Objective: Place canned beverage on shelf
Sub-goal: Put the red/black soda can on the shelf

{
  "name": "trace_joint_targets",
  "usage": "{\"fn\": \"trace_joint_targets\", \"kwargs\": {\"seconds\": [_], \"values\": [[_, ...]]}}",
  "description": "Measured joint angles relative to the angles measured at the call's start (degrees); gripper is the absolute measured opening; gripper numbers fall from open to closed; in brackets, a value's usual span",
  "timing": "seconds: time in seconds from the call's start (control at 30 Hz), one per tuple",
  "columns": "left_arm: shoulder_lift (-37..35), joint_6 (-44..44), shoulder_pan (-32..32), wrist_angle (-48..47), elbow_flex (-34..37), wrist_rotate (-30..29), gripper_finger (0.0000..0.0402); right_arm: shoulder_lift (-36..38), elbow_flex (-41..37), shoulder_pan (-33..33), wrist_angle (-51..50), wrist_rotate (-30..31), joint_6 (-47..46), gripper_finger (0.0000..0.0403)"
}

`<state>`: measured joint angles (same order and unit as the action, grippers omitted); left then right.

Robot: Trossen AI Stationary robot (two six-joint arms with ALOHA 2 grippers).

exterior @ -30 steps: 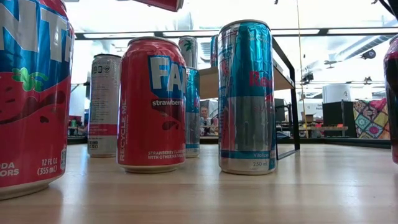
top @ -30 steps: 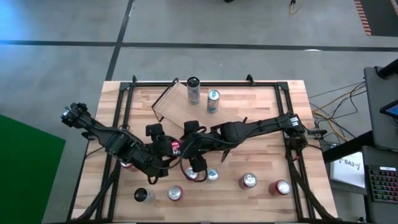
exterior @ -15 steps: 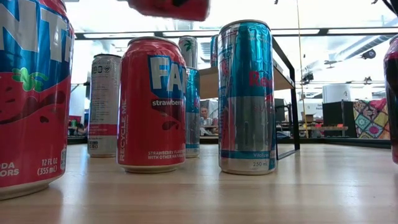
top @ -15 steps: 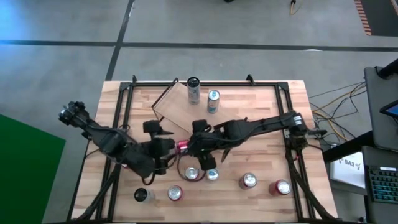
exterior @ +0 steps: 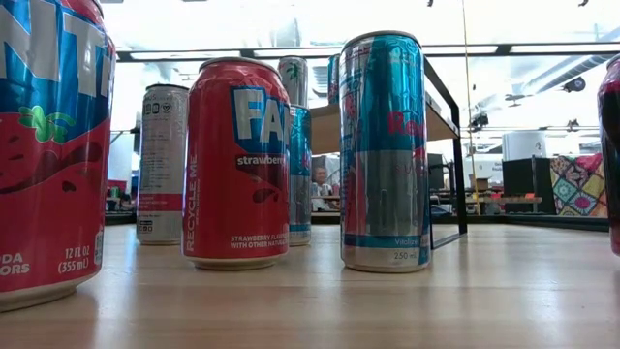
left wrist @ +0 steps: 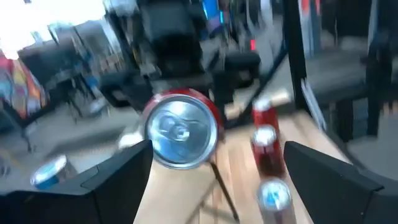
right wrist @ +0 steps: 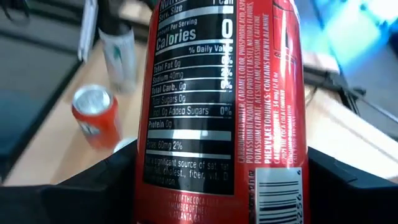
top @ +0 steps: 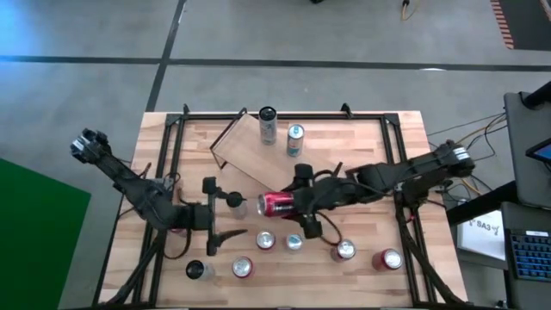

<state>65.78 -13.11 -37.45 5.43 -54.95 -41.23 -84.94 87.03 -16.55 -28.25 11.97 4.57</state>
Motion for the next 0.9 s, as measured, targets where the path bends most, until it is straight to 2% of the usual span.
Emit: {"fn": "trace_joint_targets", "kwargs": {"seconds": [0.13,0.23,0.3,0.43,0.53,0.6,0.73,0.9], "values": [[-0.9,-8.33,0.69,23.08,9.74,1.44,0.0347,5.34,-14.01,-0.58,22.88,-1.07,3.07,0.0287],[0.61,-12.23,2.59,39.37,15.06,6.92,0.0347,7.08,-21.83,-0.58,42.02,-3.76,7.06,0.0287],[2.06,-12.77,4.05,46.08,17.31,9.45,0.0347,7.16,-25.38,-0.58,51.88,-4.96,9.88,0.0287],[5.82,-10.75,7.54,54.9,18.8,14.92,0.0347,6.81,-29.48,-0.58,64.33,-9.51,12.37,0.0287],[9.21,-9.32,9.87,56.91,17.44,18.28,0.0347,6.94,-30.43,-0.6,68.17,-10.5,12.62,0.0287],[11.36,-9.28,11.07,57.09,15.36,18.64,0.0347,7.03,-30.49,-0.6,67.81,-10.56,12.64,0.0287],[15.32,-9.68,12.89,57.01,11.32,22.98,0.0347,6.05,-30.12,-0.56,67.33,-10.46,12.58,0.0287],[17.65,-10.15,13.94,56.65,7.45,25.45,0.0347,5.72,-30.12,-0.56,67.54,-10.48,11.94,0.0287]]}}
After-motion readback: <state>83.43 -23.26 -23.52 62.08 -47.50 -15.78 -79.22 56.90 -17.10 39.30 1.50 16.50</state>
